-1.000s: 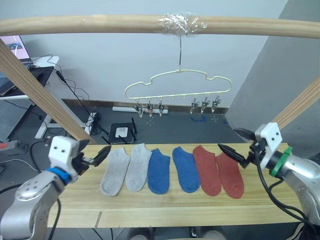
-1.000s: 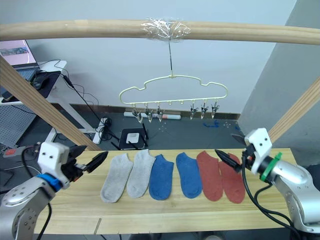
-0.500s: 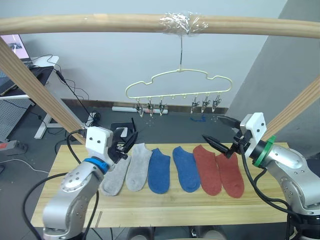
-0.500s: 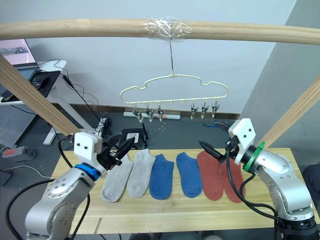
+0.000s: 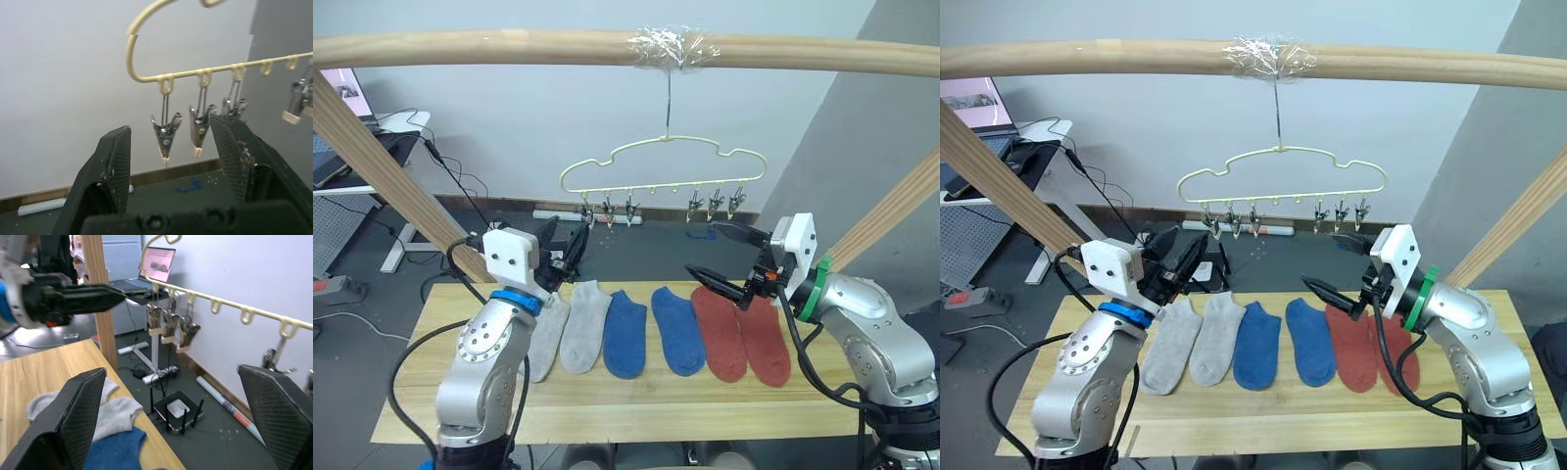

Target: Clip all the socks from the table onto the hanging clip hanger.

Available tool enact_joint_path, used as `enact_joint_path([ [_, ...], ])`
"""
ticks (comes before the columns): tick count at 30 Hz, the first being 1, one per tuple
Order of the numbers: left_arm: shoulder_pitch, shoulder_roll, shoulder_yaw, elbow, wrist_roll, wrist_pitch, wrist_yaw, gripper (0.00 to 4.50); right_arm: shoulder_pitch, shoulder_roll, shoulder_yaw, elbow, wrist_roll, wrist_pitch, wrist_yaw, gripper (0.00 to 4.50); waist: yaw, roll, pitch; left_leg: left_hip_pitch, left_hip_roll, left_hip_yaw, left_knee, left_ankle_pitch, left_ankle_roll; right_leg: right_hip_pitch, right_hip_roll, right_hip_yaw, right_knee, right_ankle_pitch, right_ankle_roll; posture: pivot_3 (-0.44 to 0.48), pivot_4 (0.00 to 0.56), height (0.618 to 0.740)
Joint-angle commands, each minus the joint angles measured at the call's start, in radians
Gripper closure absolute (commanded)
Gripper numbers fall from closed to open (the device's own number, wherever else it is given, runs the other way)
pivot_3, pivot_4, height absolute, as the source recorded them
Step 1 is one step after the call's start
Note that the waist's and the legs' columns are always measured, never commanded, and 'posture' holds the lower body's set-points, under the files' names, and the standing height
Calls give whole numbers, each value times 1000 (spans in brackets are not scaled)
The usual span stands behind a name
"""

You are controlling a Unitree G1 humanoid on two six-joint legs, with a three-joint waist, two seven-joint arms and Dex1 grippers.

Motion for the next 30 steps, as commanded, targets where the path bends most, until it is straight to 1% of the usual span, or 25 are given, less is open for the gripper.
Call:
enact_joint_path([
  [1,-22,-15,-29,38,57,-78,7,1699,-33,12,2,-15,35,-8,10,0,0,0,0,0,0,0,0,0,0,0,0,0,0,0,0,-28,153,740],
  [8,-96,-39,-45,145,104,-140,10,1699,-60,18,12,10,31,-14,9,0,0,0,0,0,0,0,0,0,0,0,0,0,0,0,0,-28,161,740],
  [24,-150,-25,-34,224,144,-204,10,1699,-70,15,1,2,49,-1,-7,0,-2,0,0,0,0,0,0,0,1,0,0,0,0,0,0,-45,173,740],
  [30,-154,-30,-44,236,140,-214,1,1699,-63,11,-2,-9,52,3,-10,0,-2,0,0,0,0,0,0,0,1,0,0,0,0,0,0,-53,178,740],
])
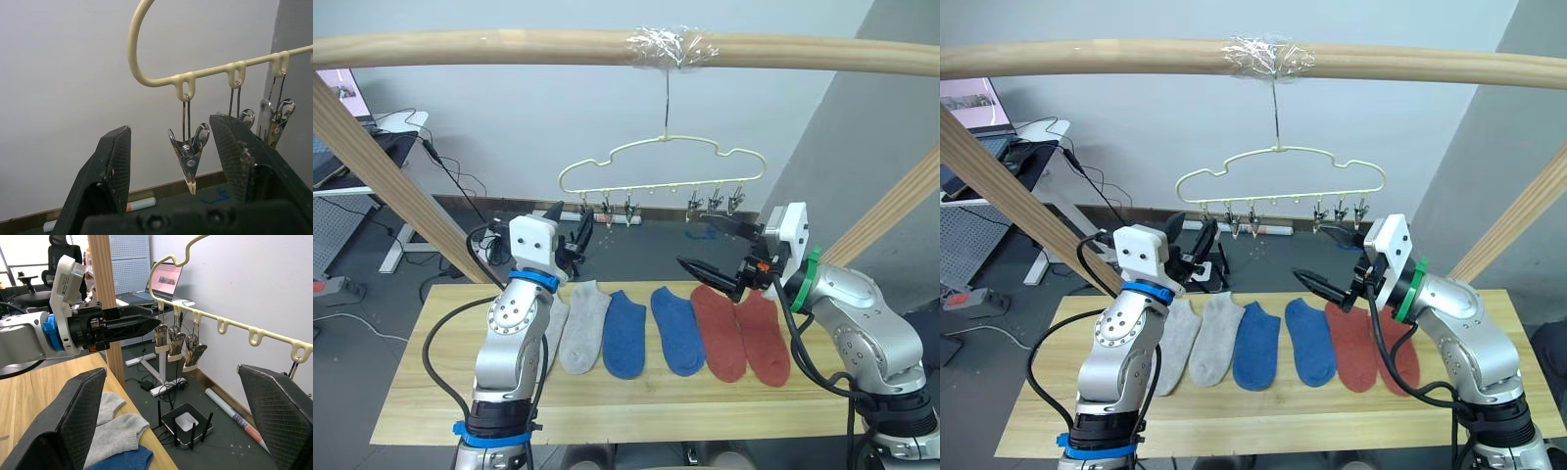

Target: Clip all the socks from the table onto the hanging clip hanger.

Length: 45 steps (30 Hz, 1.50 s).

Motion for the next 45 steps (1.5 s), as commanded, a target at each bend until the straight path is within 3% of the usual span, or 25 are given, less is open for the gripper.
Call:
enact_joint_path([
  [1,-14,0,-3,-13,6,-25,-7,1699,-1,-8,-22,-42,23,-4,-2,0,0,0,0,0,0,0,0,0,0,0,0,0,0,0,0,-53,178,740],
  [28,-55,-4,-12,62,28,-67,-21,1699,13,-17,-24,-74,37,15,-25,0,-1,0,0,0,0,0,0,-2,4,0,0,0,0,0,0,-69,185,740],
  [37,-49,-10,-15,63,13,-60,-30,4125,19,-20,-27,-79,42,19,-29,0,-1,0,0,0,0,0,0,-2,4,0,0,0,0,0,0,-72,185,740],
  [40,-57,-16,-14,62,14,-65,-28,4492,22,-21,-27,-82,41,21,-31,0,-1,0,0,0,0,0,0,-2,4,0,0,0,0,0,0,-72,185,740],
  [45,-57,-6,-14,59,30,-73,-34,4492,65,-34,-20,-82,14,33,-48,0,-1,0,0,0,0,0,0,-2,4,0,0,0,0,0,0,-74,179,740],
])
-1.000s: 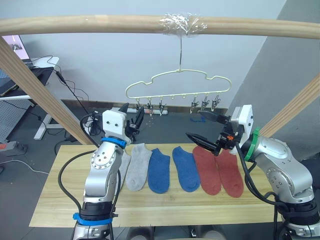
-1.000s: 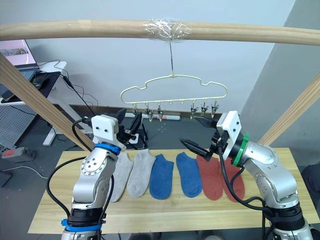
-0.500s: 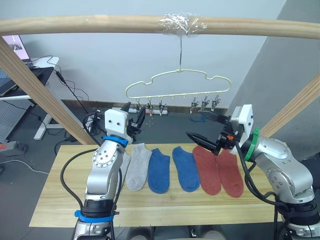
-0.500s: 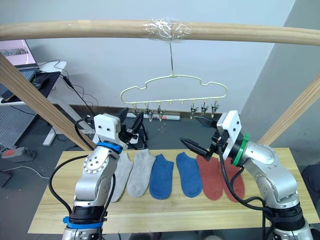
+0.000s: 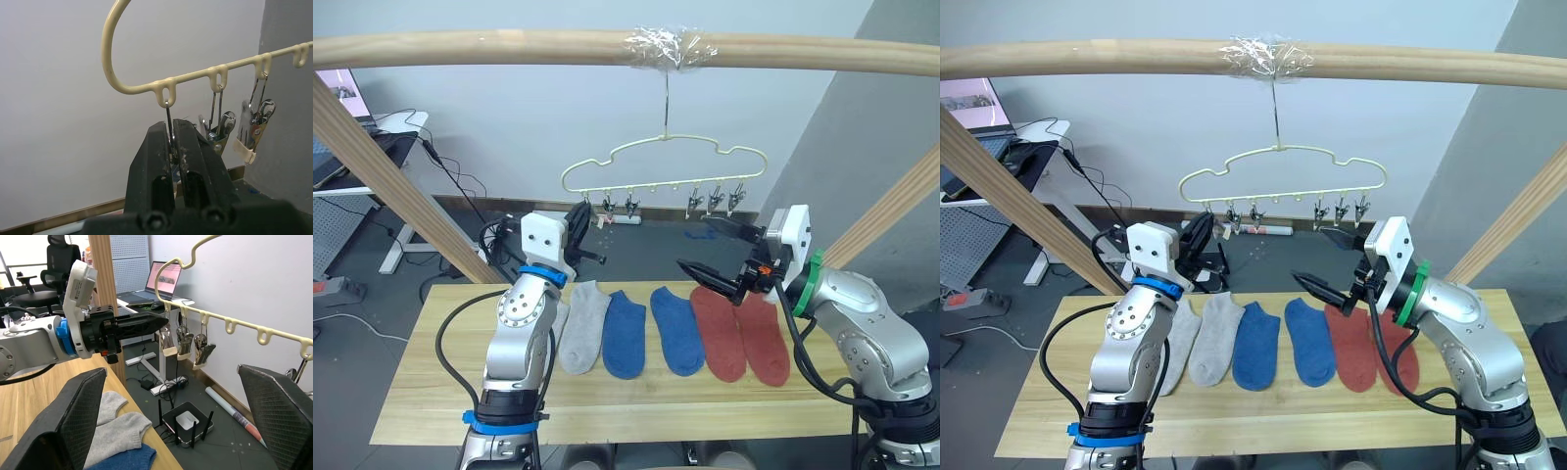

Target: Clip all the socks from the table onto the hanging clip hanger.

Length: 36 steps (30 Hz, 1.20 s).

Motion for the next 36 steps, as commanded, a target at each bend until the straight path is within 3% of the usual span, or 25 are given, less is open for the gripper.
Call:
enact_joint_path([
  [1,-7,12,3,-23,12,-19,-2,4492,50,-29,-13,-27,-29,9,-26,0,0,0,0,0,0,0,0,0,0,0,0,0,0,0,0,-70,178,740],
  [8,19,56,8,-65,4,36,-22,4492,199,-104,-1,176,-299,-50,-161,0,0,0,0,0,0,1,0,0,0,0,0,0,0,0,0,-49,169,740],
  [16,53,66,19,-125,-43,113,-29,4492,128,-15,-7,462,-392,26,-306,0,-3,0,0,1,1,1,0,1,-2,0,1,2,1,0,0,-40,168,740],
  [24,39,76,26,-120,-49,131,-30,4492,72,-17,28,630,-438,76,-271,0,1,1,0,0,0,1,0,2,-4,0,1,2,0,0,0,-30,177,740],
  [36,46,81,25,-127,-48,145,-24,4492,99,-3,25,594,-427,149,-219,0,-3,1,0,0,1,1,0,2,-3,0,1,2,0,0,0,-30,189,740],
])
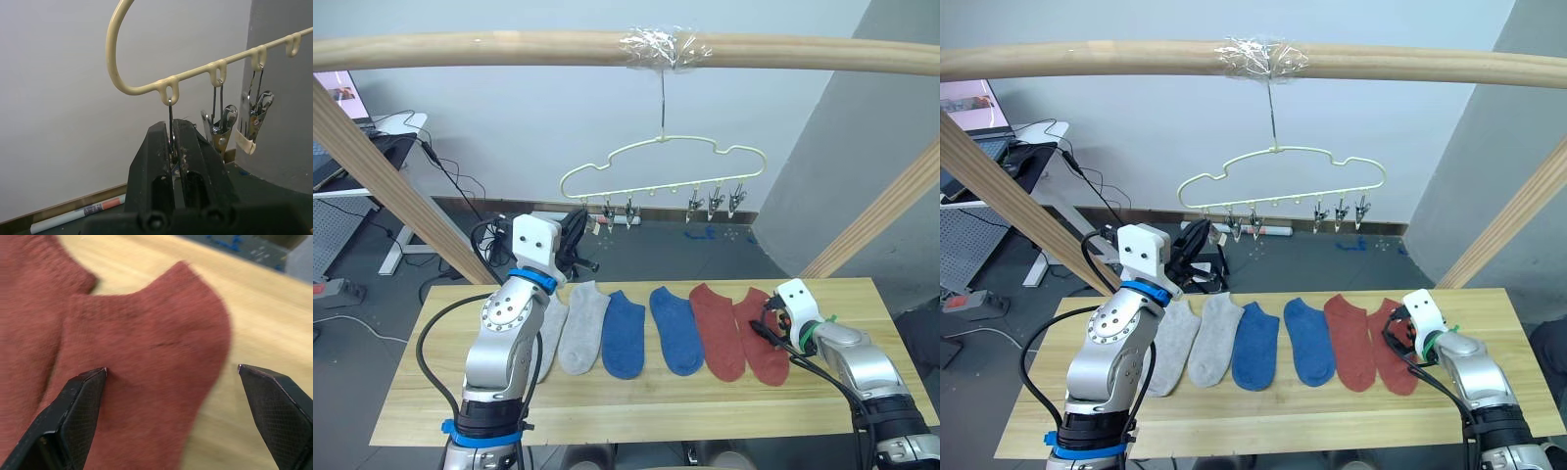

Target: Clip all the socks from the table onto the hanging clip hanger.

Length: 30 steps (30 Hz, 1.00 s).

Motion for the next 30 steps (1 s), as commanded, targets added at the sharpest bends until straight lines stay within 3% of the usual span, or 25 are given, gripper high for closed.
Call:
enact_joint_path([
  [1,1,11,14,-16,2,9,2,4492,4,9,-13,-52,11,18,3,0,-1,0,0,0,0,0,0,0,0,0,0,0,0,0,0,-30,189,740],
  [4,0,12,14,-15,2,9,1,4492,11,8,-10,-45,4,15,7,0,0,0,0,0,0,0,0,0,0,0,0,0,0,0,0,-30,193,740],
  [7,-1,12,13,-15,2,11,2,4500,19,9,-10,-32,0,9,8,542,0,0,0,0,0,0,0,0,1,0,0,0,0,0,0,-29,195,740],
  [18,-4,9,18,-18,-7,25,0,4500,54,-34,0,-48,-46,-93,29,4485,3,0,0,0,0,-1,0,-2,3,0,0,0,0,0,0,-24,198,740],
  [24,-1,10,35,-30,-32,47,-9,4500,92,-111,-18,-200,5,-64,130,4485,3,1,2,-1,0,-1,0,-2,3,0,0,-1,-1,0,0,-27,202,740],
  [30,6,10,36,-38,-32,36,-9,4500,100,-107,-33,-247,18,-39,130,4485,3,1,2,-1,0,-1,0,-2,3,0,0,-1,-1,0,0,-28,201,740],
])
